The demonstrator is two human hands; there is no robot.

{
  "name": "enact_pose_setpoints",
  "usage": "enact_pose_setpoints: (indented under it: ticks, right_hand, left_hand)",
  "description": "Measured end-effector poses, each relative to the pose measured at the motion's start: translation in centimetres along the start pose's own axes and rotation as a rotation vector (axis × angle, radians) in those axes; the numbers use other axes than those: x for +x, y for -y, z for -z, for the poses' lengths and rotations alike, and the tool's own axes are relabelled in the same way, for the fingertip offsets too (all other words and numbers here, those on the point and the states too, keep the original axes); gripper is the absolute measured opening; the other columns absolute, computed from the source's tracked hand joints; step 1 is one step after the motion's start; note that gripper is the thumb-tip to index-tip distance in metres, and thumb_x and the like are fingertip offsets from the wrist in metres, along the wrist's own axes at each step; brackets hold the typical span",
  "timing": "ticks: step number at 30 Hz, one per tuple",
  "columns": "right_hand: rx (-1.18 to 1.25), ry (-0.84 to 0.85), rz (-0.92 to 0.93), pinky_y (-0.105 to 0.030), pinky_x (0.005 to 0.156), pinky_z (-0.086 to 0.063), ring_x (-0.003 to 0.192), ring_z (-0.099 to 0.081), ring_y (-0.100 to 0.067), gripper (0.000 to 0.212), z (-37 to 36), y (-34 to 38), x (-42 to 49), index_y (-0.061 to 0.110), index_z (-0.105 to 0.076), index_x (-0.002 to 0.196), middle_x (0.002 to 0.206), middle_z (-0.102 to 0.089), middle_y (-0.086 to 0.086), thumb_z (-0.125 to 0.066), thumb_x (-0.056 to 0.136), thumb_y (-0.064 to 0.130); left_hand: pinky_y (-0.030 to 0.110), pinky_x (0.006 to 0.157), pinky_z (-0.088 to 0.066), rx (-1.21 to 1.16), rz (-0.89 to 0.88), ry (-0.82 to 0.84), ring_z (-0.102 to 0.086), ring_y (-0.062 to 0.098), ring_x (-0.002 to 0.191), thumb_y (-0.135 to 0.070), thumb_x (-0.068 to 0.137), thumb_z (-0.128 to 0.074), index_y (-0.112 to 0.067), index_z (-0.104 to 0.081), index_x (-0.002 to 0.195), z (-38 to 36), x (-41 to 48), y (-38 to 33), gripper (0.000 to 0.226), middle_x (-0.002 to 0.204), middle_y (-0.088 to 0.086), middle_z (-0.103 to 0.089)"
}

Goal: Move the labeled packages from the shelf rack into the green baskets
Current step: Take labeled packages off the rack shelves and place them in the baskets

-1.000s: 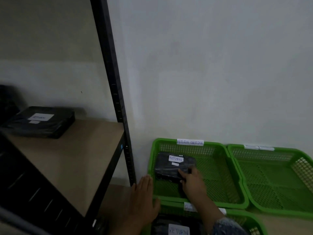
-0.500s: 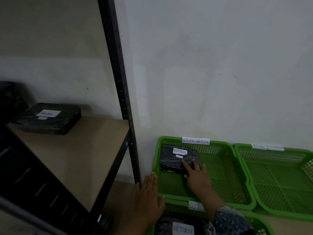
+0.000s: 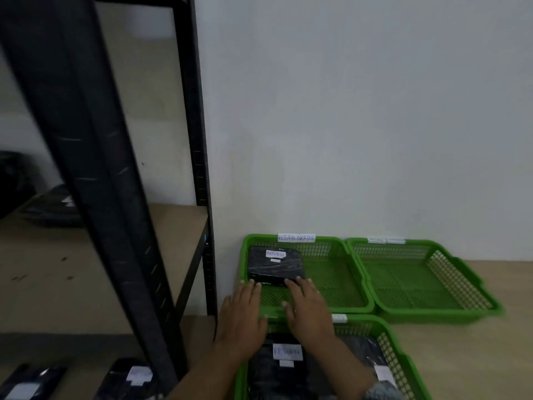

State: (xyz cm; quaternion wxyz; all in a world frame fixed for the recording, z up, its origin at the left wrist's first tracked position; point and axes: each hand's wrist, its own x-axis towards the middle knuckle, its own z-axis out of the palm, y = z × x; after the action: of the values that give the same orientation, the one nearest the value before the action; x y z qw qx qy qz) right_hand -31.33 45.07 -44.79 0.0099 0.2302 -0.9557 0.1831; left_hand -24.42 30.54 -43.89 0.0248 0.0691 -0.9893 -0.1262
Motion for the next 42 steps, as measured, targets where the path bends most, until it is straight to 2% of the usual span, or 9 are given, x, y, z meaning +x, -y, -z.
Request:
enact_pose_setpoints:
  ticks: [7,10,12,17,21,24,27,34,42]
  right_hand:
    - [0.015,-0.125,-0.036,-0.039,0.116,-0.025,0.144,-0.021,-0.027,0.051,2.2,4.9,-7.4,0.019,-0.034,0.144,0.152,-0.032,-0.009,-0.043,0.096,0.031]
    - [0.039,-0.180,-0.051,-0.041,0.110,-0.035,0.136,-0.035,-0.030,0.048,2.3,7.9,-10.6,0.016,-0.043,0.138,0.145,-0.041,-0.013,-0.045,0.092,0.031]
    - [0.053,-0.211,-0.049,-0.040,0.107,-0.038,0.131,-0.041,-0.032,0.048,2.4,10.3,-12.8,0.013,-0.048,0.134,0.140,-0.046,-0.015,-0.045,0.090,0.032]
    - [0.017,-0.225,0.017,-0.039,0.105,-0.038,0.132,-0.039,-0.030,0.051,2.2,16.9,-17.5,0.014,-0.044,0.137,0.141,-0.044,-0.012,-0.040,0.091,0.035]
    - [0.017,-0.256,0.116,-0.040,0.106,-0.039,0.132,-0.041,-0.031,0.051,1.8,22.4,-19.6,0.016,-0.047,0.135,0.139,-0.049,-0.011,-0.038,0.089,0.037]
    - [0.041,-0.298,0.217,-0.038,0.102,-0.041,0.129,-0.047,-0.028,0.051,1.5,26.5,-20.4,0.019,-0.051,0.131,0.133,-0.055,-0.007,-0.035,0.088,0.041]
    - [0.092,-0.278,0.296,-0.036,0.110,-0.035,0.137,-0.037,-0.024,0.059,1.7,30.1,-20.0,0.020,-0.046,0.136,0.140,-0.049,-0.005,-0.026,0.086,0.044]
    - [0.119,-0.258,0.388,-0.035,0.108,-0.037,0.138,-0.032,-0.021,0.060,2.1,35.7,-13.9,0.020,-0.040,0.137,0.143,-0.042,-0.004,-0.021,0.088,0.048]
    - [0.121,-0.246,0.298,-0.038,0.116,-0.026,0.139,-0.028,-0.023,0.050,1.5,37.8,-2.8,0.021,-0.034,0.142,0.147,-0.036,-0.006,-0.039,0.096,0.039]
  left_hand:
    - [0.031,0.113,-0.002,-0.049,-0.300,-0.133,0.000,0.015,0.142,-0.034,0.093,-0.035,-0.018,-0.007,0.148,4.1,-7.5,-0.5,0.063,0.156,-0.002,-0.006]
    - [0.037,0.112,-0.021,-0.072,-0.414,-0.210,-0.027,0.022,0.137,-0.032,0.085,-0.039,-0.012,-0.031,0.143,5.6,-11.5,1.0,0.062,0.149,0.004,-0.032]
    - [0.042,0.110,-0.027,-0.070,-0.446,-0.236,-0.029,0.022,0.136,-0.033,0.083,-0.035,-0.011,-0.035,0.141,6.4,-14.3,2.3,0.061,0.146,0.005,-0.036]
    - [0.040,0.101,-0.037,0.037,-0.341,-0.291,-0.043,0.020,0.128,-0.036,0.080,-0.041,-0.012,-0.046,0.133,9.2,-20.9,6.9,0.058,0.135,0.004,-0.052]
    - [0.038,0.101,-0.032,0.121,-0.239,-0.363,-0.042,0.020,0.128,-0.039,0.081,-0.040,-0.013,-0.048,0.132,11.5,-24.8,11.1,0.058,0.134,0.004,-0.053]
    - [0.037,0.111,-0.014,0.146,-0.172,-0.370,-0.018,0.017,0.139,-0.038,0.089,-0.036,-0.015,-0.029,0.143,13.4,-26.7,13.7,0.059,0.150,0.003,-0.030]
    - [0.038,0.113,-0.003,0.164,-0.125,-0.372,-0.003,0.017,0.142,-0.043,0.090,-0.023,-0.017,-0.013,0.147,15.0,-27.2,16.3,0.063,0.155,0.001,-0.013]
    - [0.044,0.107,-0.026,0.158,-0.011,-0.463,-0.033,0.023,0.134,-0.040,0.085,-0.041,-0.012,-0.040,0.136,18.8,-24.3,22.5,0.059,0.141,0.008,-0.043]
    - [0.046,0.099,-0.039,0.168,0.048,-0.483,-0.047,0.027,0.124,-0.043,0.084,-0.033,-0.010,-0.050,0.128,20.8,-17.4,30.3,0.058,0.131,0.011,-0.054]
